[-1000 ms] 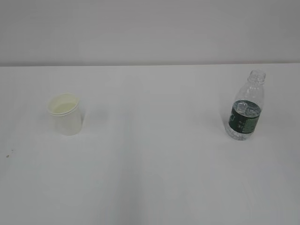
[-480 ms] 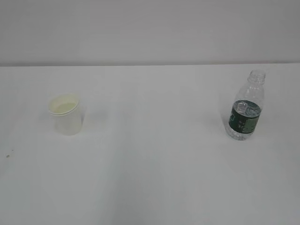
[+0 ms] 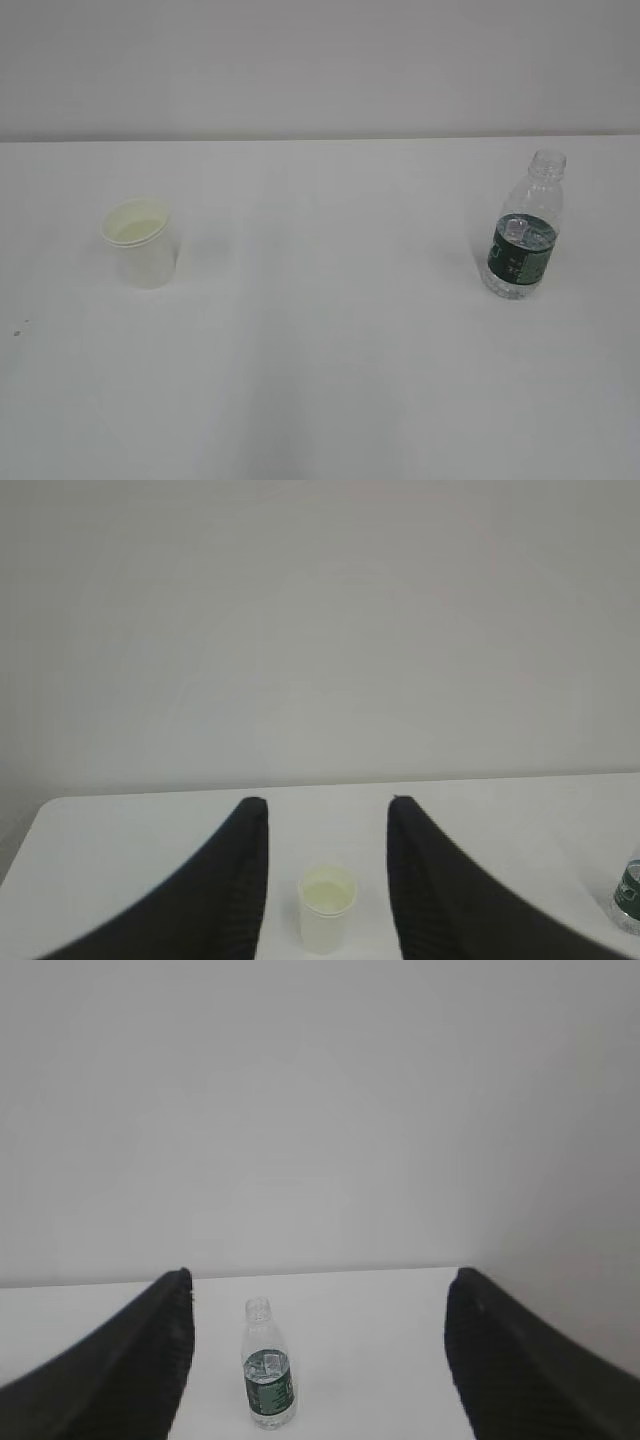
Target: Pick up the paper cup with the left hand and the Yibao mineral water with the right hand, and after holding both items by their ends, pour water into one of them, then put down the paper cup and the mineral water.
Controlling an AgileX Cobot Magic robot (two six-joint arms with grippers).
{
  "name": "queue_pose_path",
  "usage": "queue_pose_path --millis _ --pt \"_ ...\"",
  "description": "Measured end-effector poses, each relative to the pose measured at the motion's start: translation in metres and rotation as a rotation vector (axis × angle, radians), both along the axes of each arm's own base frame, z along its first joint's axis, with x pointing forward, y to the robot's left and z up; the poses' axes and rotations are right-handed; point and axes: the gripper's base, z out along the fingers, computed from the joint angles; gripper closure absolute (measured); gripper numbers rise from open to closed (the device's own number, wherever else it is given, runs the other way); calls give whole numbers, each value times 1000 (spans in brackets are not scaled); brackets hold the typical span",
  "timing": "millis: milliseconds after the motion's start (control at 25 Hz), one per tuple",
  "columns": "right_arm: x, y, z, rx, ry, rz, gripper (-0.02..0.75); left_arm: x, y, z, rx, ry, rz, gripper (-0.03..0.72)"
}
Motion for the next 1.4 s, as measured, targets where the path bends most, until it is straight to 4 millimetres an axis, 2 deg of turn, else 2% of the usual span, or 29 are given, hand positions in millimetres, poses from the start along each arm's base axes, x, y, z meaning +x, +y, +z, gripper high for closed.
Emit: queue_pose_path --millis 200,440,720,1000,1400 --pt "3 0 -16 11 26 -7 148 0 -1 -8 -13 -8 -8 403" --pt "11 1 -30 8 68 -5 148 -5 -1 -31 -26 -17 -13 404" --pt "9 1 -49 7 57 -4 148 -10 -1 -55 -31 -18 -13 407" --pt "14 2 -65 2 81 -6 148 -13 -1 -57 -34 -44 -11 416" --pt "29 5 -74 -2 117 8 148 -13 0 -60 -25 -47 0 417"
